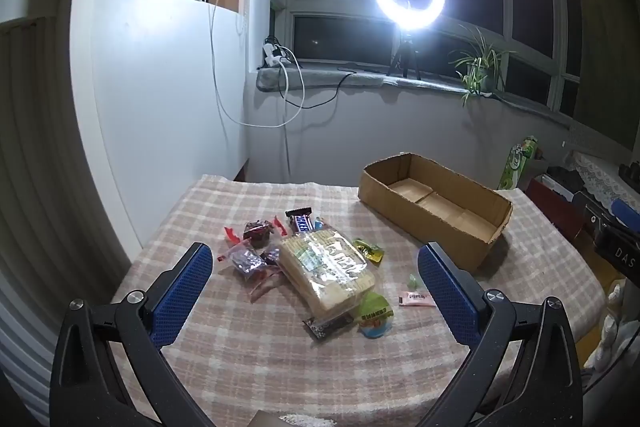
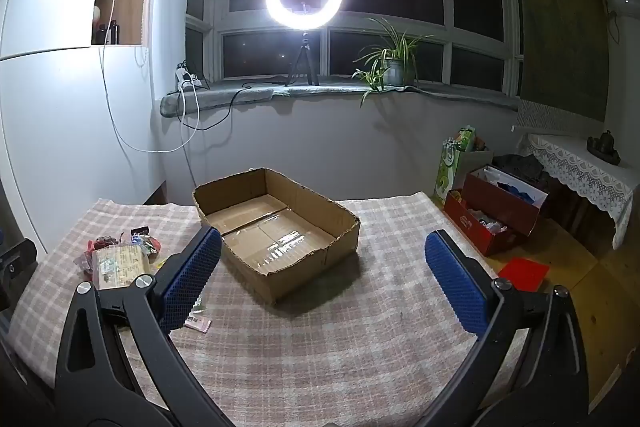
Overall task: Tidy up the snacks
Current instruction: 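Move both tools toward the snack pile on the table, then grasp the plastic-wrapped bread loaf with the right gripper, then carry the bread loaf into the cardboard box and release it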
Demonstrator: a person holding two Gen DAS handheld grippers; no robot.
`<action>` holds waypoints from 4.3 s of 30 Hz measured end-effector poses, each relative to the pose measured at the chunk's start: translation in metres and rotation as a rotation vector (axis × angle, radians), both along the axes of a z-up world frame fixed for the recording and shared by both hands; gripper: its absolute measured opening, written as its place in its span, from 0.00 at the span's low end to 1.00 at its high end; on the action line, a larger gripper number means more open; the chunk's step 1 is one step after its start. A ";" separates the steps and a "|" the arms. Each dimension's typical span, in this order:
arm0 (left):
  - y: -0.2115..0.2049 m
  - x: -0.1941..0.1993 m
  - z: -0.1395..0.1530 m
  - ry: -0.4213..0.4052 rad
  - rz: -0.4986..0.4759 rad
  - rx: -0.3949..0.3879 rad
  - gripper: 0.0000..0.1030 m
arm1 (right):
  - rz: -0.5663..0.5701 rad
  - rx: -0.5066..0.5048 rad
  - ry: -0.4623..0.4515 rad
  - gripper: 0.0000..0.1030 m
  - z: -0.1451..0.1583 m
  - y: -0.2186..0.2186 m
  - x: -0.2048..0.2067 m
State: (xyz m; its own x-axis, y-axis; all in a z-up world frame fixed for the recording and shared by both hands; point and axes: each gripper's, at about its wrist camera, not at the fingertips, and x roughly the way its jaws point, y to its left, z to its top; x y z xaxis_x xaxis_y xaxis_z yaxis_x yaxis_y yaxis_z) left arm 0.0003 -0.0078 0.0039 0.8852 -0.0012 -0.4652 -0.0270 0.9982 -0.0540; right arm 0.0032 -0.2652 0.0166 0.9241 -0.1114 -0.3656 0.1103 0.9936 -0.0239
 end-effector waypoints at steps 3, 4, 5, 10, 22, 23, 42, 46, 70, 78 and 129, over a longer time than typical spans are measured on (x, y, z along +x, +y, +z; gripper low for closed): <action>0.000 0.000 -0.001 -0.002 0.002 -0.001 0.99 | -0.002 -0.001 0.000 1.00 -0.001 0.001 0.000; 0.000 0.000 -0.001 -0.002 0.002 -0.001 0.99 | -0.002 -0.001 0.000 1.00 -0.001 0.001 0.000; 0.000 -0.001 -0.001 -0.003 0.003 0.000 0.99 | -0.003 -0.002 0.001 1.00 -0.001 0.002 0.000; 0.000 -0.001 -0.001 -0.001 -0.001 0.000 0.99 | -0.001 0.000 -0.002 1.00 -0.001 -0.001 0.000; -0.003 0.001 -0.001 0.010 -0.003 -0.006 0.99 | 0.001 -0.001 0.000 1.00 0.004 0.001 0.003; -0.003 0.001 -0.001 0.013 -0.003 -0.008 0.99 | 0.003 0.001 0.003 1.00 0.004 0.001 0.002; 0.008 0.024 -0.004 0.073 0.003 -0.021 0.99 | 0.089 -0.095 0.009 1.00 -0.009 0.013 0.040; 0.009 0.027 -0.005 0.079 0.001 -0.022 0.99 | 0.142 -0.026 0.055 1.00 -0.015 0.017 0.048; 0.042 0.062 -0.058 0.301 -0.111 -0.344 0.75 | 0.647 0.379 0.509 0.86 -0.064 0.067 0.121; 0.051 0.072 -0.081 0.394 -0.146 -0.483 0.65 | 0.712 0.387 0.630 0.72 -0.075 0.093 0.149; 0.044 0.116 -0.101 0.398 -0.185 -0.413 0.39 | 0.834 0.368 0.818 0.47 -0.106 0.154 0.200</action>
State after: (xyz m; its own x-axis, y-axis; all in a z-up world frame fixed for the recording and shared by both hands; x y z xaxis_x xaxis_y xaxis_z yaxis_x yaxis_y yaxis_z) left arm 0.1162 0.0360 -0.0968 0.6107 -0.3896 -0.6894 0.0475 0.8870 -0.4593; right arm 0.2030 -0.1112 -0.0890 0.1454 0.6374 -0.7567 -0.4791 0.7145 0.5099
